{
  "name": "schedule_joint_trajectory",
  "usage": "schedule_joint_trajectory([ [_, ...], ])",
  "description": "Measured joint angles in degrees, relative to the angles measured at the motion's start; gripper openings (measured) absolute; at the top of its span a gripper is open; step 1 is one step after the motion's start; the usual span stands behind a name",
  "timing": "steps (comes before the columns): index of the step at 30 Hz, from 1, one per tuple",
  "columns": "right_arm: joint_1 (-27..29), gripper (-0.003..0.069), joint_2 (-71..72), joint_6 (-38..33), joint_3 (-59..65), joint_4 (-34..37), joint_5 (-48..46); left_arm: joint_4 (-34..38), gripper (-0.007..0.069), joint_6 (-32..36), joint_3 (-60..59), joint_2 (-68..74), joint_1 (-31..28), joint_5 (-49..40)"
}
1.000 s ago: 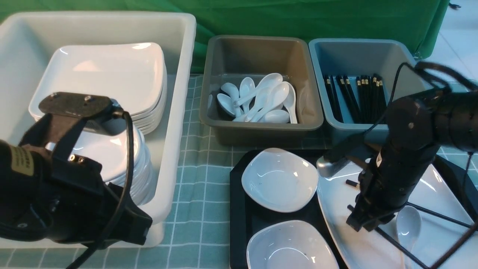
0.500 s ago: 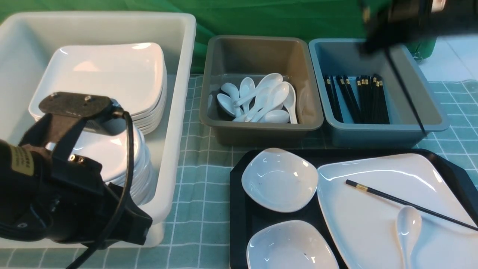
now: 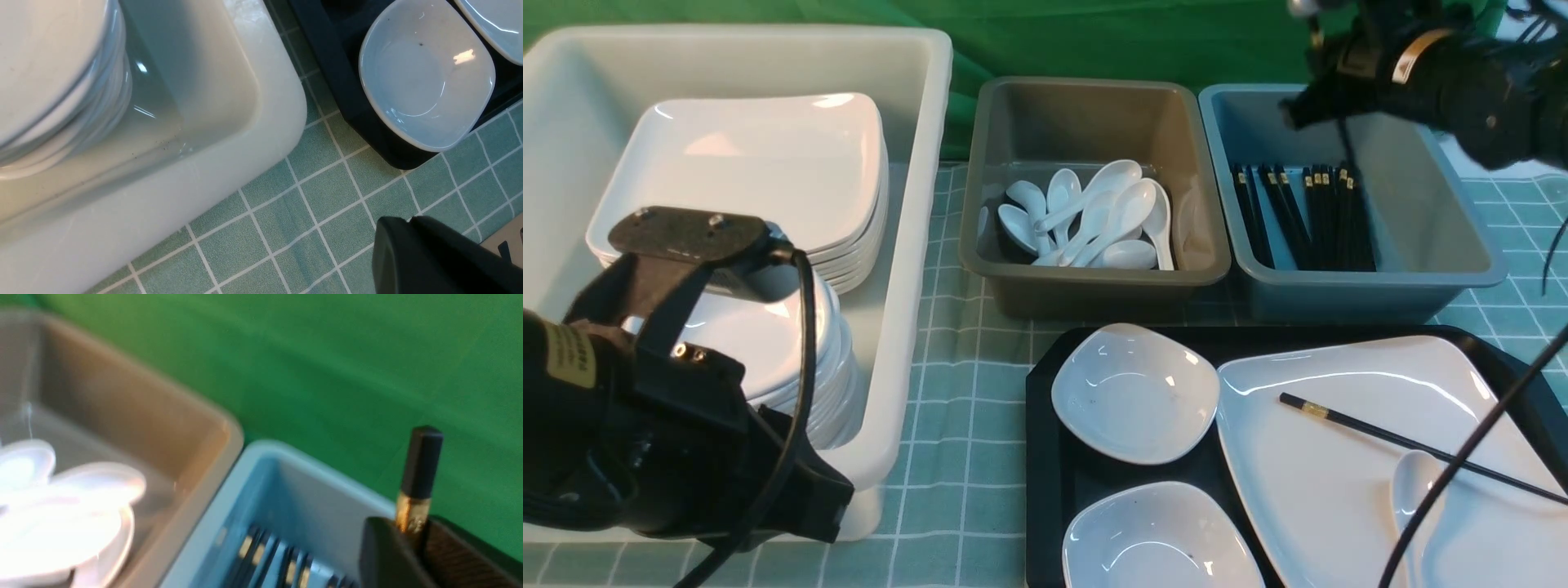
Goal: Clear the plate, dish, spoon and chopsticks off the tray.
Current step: Use the right arm to put a chopstick into the small storage box on the right, then use the right arm to grab a soup spoon from the plate
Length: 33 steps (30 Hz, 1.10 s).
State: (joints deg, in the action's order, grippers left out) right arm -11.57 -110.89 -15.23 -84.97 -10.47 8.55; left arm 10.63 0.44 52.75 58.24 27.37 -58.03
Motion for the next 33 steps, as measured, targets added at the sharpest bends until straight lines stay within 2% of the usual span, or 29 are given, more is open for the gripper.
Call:
schedule_joint_trajectory([
  [5, 0.47, 0.0442, -0.25, -0.45, -0.05, 0.0, -0.8, 0.0, 0.0008, 0.0, 0.0, 0.0, 0.0, 0.0],
  [7, 0.54, 0.0464, 1.99, -0.52, -0.05, 0.0, -3.57, 0.0, 0.0008, 0.0, 0.0, 0.0, 0.0, 0.0],
  [9, 0.54, 0.0454, 6.42, 1.03, -0.05, 0.0, -9.01, 0.0, 0.0008, 0.0, 0.0, 0.0, 0.0, 0.0],
  [11, 0.54, 0.0398, 12.04, 7.49, -0.18, -0.15, -19.49, 0.0, 0.0008, 0.0, 0.0, 0.0, 0.0, 0.0],
  [13, 0.49, 0.0311, 16.72, 12.84, -0.37, -0.15, -31.19, 0.0, 0.0008, -0.44, 0.0, 0.0, 0.0, 0.0],
  [14, 0.49, 0.0212, 19.34, 14.77, -0.37, -0.2, -39.46, 0.0, 0.0008, -0.44, 0.0, 0.0, 0.0, 0.13],
  [16, 0.49, 0.0095, 22.96, 17.38, 0.55, -0.26, -53.72, 0.0, 0.0008, -0.44, 0.0, 0.0, 0.0, 0.48],
  [20, 0.55, 0.0048, 25.71, 20.02, 7.2, 1.42, -67.29, 0.05, 0.0008, -0.44, 0.0, 0.0, 0.0, 1.66],
  [24, 0.49, 0.0141, 25.49, 20.77, 18.06, 6.14, -67.91, 0.05, 0.0008, -0.44, 0.0, 0.0, 0.0, 2.2],
  [26, 0.49, 0.0307, 25.27, 22.06, 26.68, 9.68, -62.94, 0.0, 0.0008, -0.44, 0.0, 0.0, 0.0, 2.37],
  [27, 0.49, 0.0369, 25.2, 22.2, 29.6, 11.38, -60.0, 0.0, 0.0008, -0.44, 0.0, 0.0, 0.0, 2.42],
  [28, 0.49, 0.0399, 25.13, 22.21, 29.6, 11.72, -59.42, 0.0, 0.0008, -0.44, 0.0, 0.0, 0.0, 2.42],
  [29, 0.49, 0.0508, 24.86, 22.26, 33.55, 14.63, -54.86, 0.0, 0.0008, -0.44, 0.0, 0.0, 0.0, 2.68],
  [30, 0.49, 0.0559, 24.51, 22.26, 35.48, 16.16, -52.44, 0.0, 0.0008, -0.44, 0.0, 0.0, 0.0, 2.82],
  [32, 0.49, 0.0603, 23.38, 22.26, 37.91, 17.85, -49.33, 0.0, 0.0008, -0.44, 0.0, 0.0, 0.0, 3.23],
  [33, 0.49, 0.0602, 22.13, 22.26, 38.93, 18.25, -47.81, 0.0, 0.0008, -0.44, 0.0, 0.0, 0.0, 3.58],
])
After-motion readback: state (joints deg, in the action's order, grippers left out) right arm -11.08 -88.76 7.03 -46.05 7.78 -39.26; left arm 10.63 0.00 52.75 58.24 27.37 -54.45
